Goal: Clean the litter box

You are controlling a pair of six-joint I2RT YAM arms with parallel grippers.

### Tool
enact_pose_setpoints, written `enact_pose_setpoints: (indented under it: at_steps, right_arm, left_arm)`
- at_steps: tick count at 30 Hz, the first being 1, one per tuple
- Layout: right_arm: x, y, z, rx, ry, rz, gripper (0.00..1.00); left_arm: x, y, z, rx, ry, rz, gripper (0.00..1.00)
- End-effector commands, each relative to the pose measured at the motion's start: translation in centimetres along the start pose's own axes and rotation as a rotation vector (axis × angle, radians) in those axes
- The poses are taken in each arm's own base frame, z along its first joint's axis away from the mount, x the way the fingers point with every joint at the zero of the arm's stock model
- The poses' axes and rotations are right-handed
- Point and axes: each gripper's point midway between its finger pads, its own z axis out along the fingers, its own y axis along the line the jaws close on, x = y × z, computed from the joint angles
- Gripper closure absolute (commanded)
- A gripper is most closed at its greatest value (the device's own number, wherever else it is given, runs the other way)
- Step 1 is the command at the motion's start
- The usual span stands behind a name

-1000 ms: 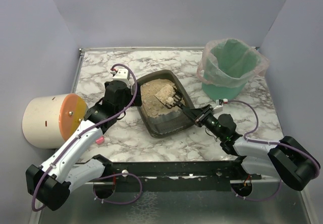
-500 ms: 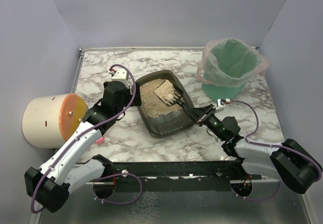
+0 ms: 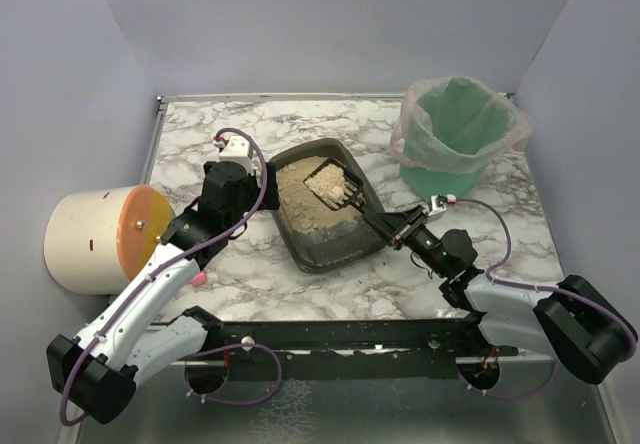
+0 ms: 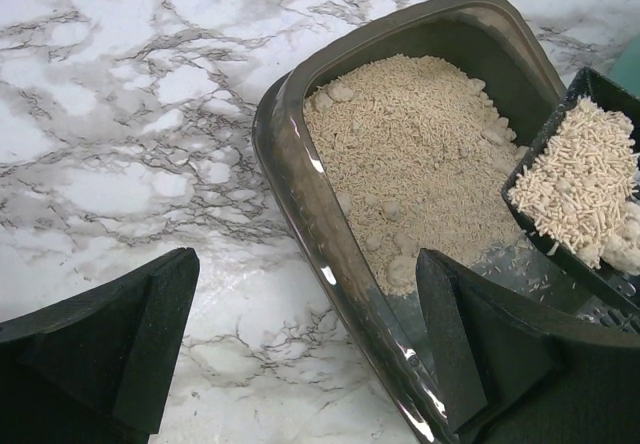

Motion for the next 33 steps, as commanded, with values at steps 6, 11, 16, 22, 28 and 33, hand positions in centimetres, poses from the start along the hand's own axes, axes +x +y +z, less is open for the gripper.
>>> enact_pose_setpoints:
  at_steps: [6,11,16,22,28,33]
  right_arm:
    - [-1.1,0.9,-0.1,-0.025,-0.023,0.030,0.99]
    - [-1.5,0.8,-0.3,-0.030,-0.042,0.081,0.99]
    - [-0.3,2.1,0.2,-0.080,0.039,0.060,0.99]
    - [1.3,2.7,1.0,-0.065,0.123,0.023,0.99]
    - [0.9,2.1,0.9,-0.018,0.125,0.021,0.99]
    - [0.6,1.1,0.7,0.023,0.114,0.040,0.99]
  left_arm:
    - [-0.4,-0.3,-0.1,0.018,-0.027,0.003,0.01]
    - [-0.3,-0.3,-0.1,0.015,-0.026,0.005,0.01]
    - [-0.2,-0.3,0.1,0.014,-0.021,0.009,0.01]
    - [-0.2,-0.2,0.2,0.011,-0.021,0.009,0.01]
    - [-0.3,-0.4,0.2,0.018,-0.026,0.005,0.01]
    - [-0.3,-0.6,0.4,0.026,-0.022,0.006,0.01]
